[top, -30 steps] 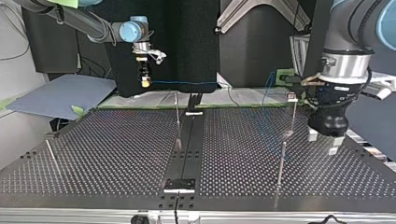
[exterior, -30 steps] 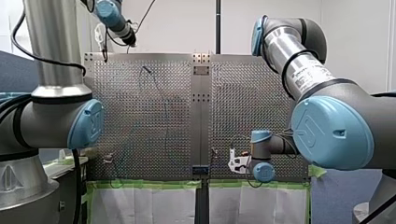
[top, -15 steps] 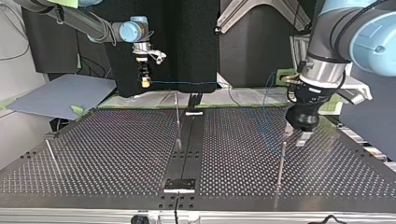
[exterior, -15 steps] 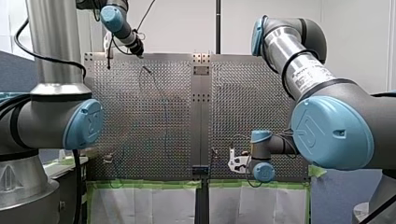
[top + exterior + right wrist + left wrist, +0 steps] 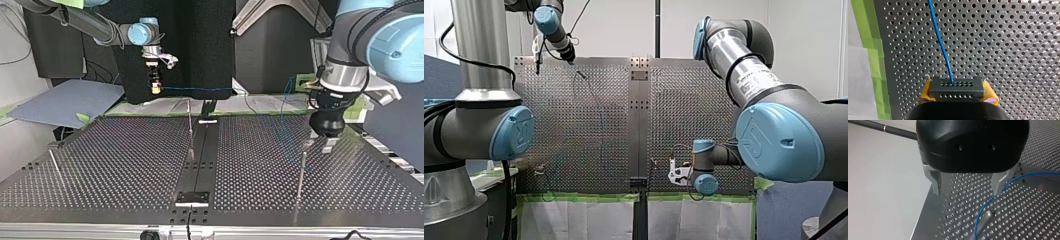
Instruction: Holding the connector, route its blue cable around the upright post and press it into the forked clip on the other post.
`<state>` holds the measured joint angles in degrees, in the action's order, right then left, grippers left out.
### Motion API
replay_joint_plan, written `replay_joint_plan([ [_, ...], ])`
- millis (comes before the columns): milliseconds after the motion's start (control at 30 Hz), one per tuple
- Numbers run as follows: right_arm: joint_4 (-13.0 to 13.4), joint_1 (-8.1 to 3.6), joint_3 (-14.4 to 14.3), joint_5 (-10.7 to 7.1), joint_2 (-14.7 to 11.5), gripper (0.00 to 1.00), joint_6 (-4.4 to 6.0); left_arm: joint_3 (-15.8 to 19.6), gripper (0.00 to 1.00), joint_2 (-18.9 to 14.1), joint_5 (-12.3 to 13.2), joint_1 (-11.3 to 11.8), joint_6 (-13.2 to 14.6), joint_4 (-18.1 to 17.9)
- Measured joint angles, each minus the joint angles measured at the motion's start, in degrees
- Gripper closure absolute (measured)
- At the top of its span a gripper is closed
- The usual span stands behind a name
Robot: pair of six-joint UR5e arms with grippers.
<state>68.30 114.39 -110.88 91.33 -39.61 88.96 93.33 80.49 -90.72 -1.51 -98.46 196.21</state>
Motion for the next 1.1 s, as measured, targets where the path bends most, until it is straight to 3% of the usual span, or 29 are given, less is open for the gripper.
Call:
replay_joint_plan([
  [400,-0.1,0.00,0.0,0.00,0.0,1.00,-0.08,0.1,0.00,0.0,-5.8,-0.6,0.2,1.8],
  [1100,-0.3,0.00,0.0,0.00,0.0,1.00,-0.09,0.3,0.00,0.0,-6.5,-1.1,-0.1,2.1],
])
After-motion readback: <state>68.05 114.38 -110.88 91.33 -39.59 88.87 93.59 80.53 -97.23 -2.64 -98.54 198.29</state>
